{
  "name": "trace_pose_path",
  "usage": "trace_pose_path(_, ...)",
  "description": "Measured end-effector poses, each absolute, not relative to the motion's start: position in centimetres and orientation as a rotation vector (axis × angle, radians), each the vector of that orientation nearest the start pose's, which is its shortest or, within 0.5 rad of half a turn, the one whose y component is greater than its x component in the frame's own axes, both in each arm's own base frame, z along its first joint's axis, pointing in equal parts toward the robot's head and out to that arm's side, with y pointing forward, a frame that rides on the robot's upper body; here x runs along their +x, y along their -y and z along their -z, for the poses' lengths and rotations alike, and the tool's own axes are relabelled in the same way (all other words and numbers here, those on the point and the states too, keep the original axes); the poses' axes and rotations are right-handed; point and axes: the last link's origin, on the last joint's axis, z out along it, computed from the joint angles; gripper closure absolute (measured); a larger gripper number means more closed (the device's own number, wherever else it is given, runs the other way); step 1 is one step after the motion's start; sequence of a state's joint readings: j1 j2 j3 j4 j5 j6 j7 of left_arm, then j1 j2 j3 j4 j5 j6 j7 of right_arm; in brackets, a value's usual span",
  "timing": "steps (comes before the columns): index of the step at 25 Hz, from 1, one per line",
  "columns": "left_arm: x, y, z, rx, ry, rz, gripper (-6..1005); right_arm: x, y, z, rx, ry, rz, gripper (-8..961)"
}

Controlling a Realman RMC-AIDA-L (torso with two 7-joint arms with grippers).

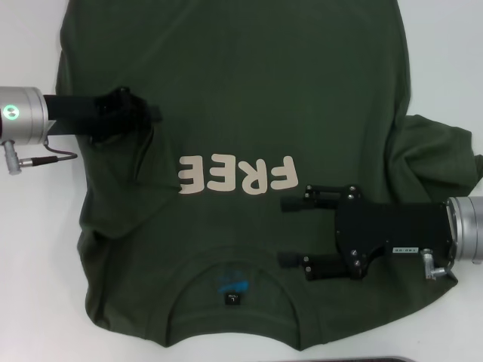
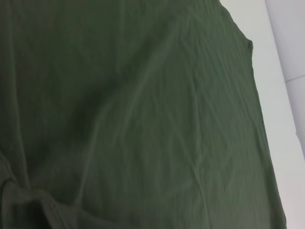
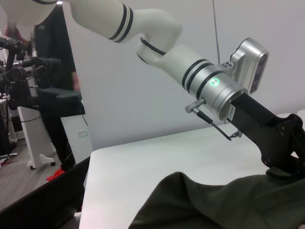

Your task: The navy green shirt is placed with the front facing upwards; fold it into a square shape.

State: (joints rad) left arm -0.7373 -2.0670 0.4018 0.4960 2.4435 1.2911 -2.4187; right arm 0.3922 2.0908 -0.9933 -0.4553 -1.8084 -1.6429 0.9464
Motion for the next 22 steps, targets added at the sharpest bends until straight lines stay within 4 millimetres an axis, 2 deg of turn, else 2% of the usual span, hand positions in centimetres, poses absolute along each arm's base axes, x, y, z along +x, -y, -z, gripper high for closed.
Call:
trace_pose_path(2, -28.0, -37.4, 1.8, -2.045, 2.019, 0.546, 950, 27.4, -24.9, 5.7, -2.912, -0.305, -0.862, 146)
trace_pose_path(7, -29.4, -36.9, 0.3, -1.996, 2.038, 0.540, 869, 27.5, -25.0, 5.5, -2.900, -0.312, -0.866, 146)
trace_pose_path(15, -30.1, -35.7, -4.0, -2.031, 2.029, 0.590, 543, 27.5, -25.2, 5.4, -2.884, -0.319, -0.872, 147)
trace_pose_path(18, -30.7, -35.3, -4.7, -1.982, 2.061, 0.596, 423, 27.5, -25.2, 5.4, -2.879, -0.320, -0.872, 146)
trace_pose_path(22, -31.4, -35.0, -4.6, -1.931, 2.099, 0.571, 281, 27.6, -25.2, 5.4, -2.876, -0.323, -0.866, 146)
